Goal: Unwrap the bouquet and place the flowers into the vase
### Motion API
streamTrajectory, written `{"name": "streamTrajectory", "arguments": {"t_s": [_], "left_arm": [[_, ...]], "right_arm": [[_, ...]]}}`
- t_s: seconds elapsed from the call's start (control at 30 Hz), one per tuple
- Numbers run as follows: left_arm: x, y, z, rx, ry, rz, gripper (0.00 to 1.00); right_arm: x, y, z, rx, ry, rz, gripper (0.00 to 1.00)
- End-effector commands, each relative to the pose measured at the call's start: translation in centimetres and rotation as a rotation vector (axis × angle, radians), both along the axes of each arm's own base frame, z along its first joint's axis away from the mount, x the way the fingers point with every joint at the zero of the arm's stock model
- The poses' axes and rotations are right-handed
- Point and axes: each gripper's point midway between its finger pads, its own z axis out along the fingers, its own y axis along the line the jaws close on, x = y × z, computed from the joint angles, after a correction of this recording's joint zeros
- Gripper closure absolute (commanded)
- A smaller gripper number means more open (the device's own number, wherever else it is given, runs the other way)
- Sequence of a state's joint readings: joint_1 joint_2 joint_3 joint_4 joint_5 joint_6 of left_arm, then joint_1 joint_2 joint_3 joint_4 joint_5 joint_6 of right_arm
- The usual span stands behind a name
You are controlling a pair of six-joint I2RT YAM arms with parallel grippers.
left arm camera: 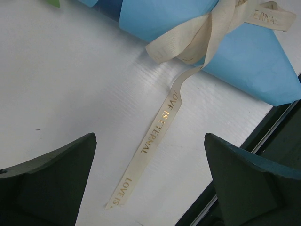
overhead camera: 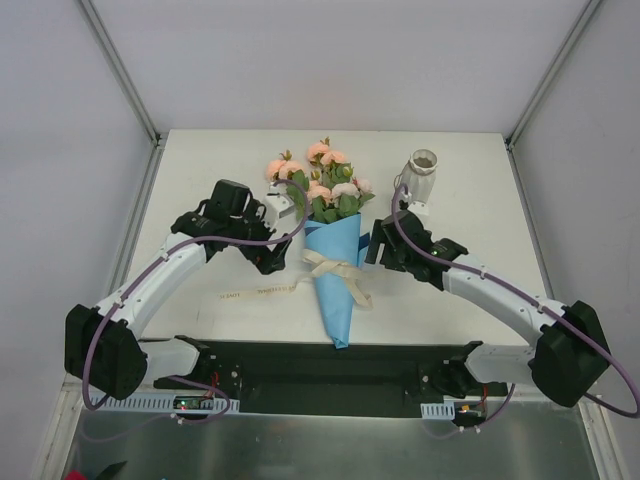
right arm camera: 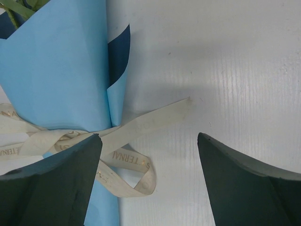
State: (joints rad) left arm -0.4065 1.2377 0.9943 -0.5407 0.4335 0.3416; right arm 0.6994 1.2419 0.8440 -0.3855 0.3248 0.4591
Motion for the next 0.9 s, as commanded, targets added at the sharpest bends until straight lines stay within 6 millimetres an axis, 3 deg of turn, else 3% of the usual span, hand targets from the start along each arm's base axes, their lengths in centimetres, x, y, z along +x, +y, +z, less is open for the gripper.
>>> {"name": "streamTrajectory", "arguments": {"t_s": [0.0, 0.23, 0.5, 0.87], "left_arm": [[0.2, 0.2, -0.1, 0.012, -0.014, 0.014, 0.01], [0.1, -0.5, -2.6, 0.022, 0.026, -0.079, 0.01], [1.4, -1.7, -4.6, 0.030, 0.061, -0.135, 0.01], [-0.1, -5.6, -7.9, 0.065, 0.083, -0.292, 0.01]], "right_arm": [[0.3, 0.1, 0.9, -0.014, 0.002, -0.019, 0.14], [-0.7, -0.1, -0.2, 0.064, -0.006, -0.058, 0.15], [-1.8, -1.2, -1.2, 0.097, -0.026, -0.086, 0.16], [-2.3, -1.3, -2.2, 0.145, -0.033, -0.095, 0.17]]}}
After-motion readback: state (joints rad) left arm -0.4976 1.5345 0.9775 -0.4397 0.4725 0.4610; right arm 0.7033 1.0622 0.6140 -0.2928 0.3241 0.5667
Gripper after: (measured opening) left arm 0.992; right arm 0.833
